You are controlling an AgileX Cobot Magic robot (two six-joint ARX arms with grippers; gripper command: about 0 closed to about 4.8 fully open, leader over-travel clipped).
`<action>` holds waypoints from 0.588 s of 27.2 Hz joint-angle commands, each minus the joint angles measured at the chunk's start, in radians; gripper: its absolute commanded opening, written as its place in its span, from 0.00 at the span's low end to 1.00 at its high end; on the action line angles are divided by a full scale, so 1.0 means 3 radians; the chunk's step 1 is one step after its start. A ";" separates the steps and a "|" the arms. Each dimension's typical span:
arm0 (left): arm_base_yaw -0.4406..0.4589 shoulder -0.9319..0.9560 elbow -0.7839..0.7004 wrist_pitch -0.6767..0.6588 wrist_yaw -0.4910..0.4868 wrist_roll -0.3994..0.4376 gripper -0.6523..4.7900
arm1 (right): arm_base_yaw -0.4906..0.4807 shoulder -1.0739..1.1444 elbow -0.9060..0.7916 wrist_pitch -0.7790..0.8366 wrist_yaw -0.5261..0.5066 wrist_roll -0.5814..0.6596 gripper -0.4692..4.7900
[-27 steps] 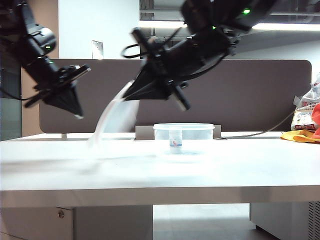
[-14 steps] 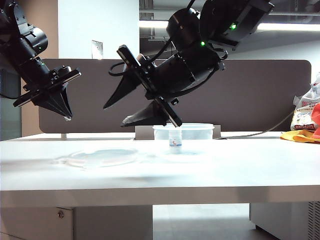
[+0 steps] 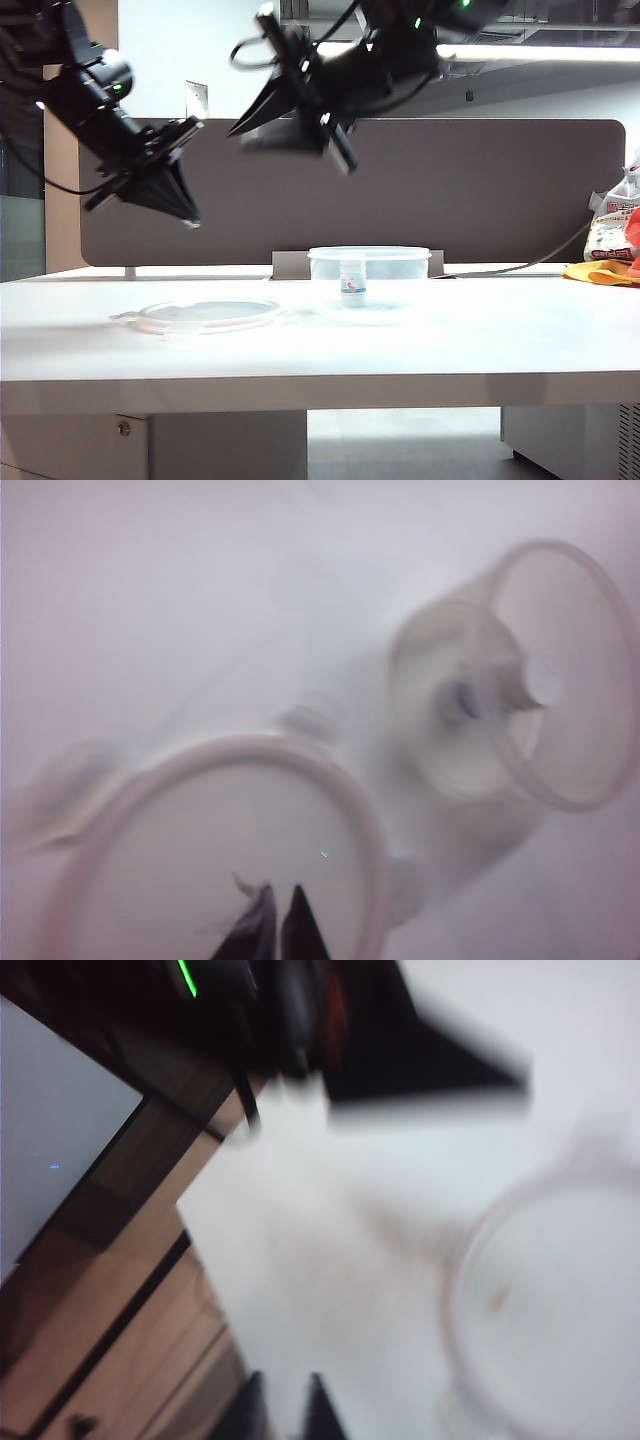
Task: Remove the lid of the round box, pick up the small white medicine bottle inside, and place it on the table.
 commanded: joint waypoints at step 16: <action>-0.0800 -0.1266 0.0041 -0.0256 -0.0477 0.0367 0.11 | -0.0763 -0.0004 0.0889 -0.1448 0.1478 -0.1528 0.08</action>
